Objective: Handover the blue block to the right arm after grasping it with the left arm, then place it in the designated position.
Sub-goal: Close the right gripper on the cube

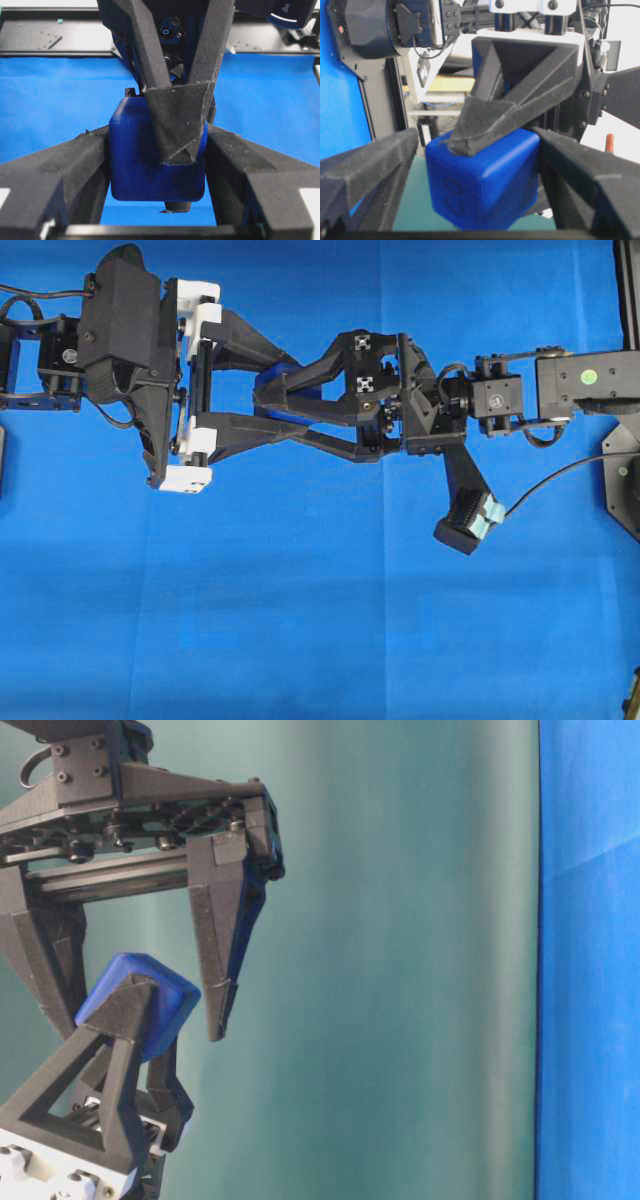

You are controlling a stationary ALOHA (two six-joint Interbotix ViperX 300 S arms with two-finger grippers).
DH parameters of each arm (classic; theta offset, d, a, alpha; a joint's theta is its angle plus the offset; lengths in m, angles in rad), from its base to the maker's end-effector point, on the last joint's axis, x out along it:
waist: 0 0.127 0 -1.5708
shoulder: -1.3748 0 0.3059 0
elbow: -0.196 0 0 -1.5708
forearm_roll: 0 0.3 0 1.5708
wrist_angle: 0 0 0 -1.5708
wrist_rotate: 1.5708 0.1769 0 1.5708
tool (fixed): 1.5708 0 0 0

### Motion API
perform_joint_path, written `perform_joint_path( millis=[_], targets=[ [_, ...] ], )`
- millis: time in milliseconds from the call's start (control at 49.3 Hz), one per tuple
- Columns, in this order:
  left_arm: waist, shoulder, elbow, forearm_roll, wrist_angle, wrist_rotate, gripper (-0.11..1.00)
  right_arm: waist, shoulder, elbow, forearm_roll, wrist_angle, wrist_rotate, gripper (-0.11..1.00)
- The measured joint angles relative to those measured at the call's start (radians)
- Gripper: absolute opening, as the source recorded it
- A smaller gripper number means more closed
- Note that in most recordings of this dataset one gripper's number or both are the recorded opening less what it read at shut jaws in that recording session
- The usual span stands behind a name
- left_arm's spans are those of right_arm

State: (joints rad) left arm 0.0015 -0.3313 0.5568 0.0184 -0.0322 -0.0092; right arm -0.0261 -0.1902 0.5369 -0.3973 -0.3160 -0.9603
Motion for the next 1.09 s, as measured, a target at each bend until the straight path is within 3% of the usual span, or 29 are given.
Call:
perform_joint_path(
  millis=[81, 203, 1095],
  targets=[
    [0.000, 0.002, 0.000, 0.000, 0.000, 0.002, 0.48, 0.000, 0.002, 0.000, 0.000, 0.015, 0.002, 0.82],
    [0.000, 0.000, 0.000, 0.000, 0.000, 0.002, 0.48, 0.000, 0.000, -0.014, 0.000, 0.058, 0.002, 0.51],
    [0.000, 0.002, 0.000, -0.002, 0.000, 0.000, 0.48, -0.003, 0.000, -0.029, 0.000, 0.103, 0.005, 0.52]
  ],
)
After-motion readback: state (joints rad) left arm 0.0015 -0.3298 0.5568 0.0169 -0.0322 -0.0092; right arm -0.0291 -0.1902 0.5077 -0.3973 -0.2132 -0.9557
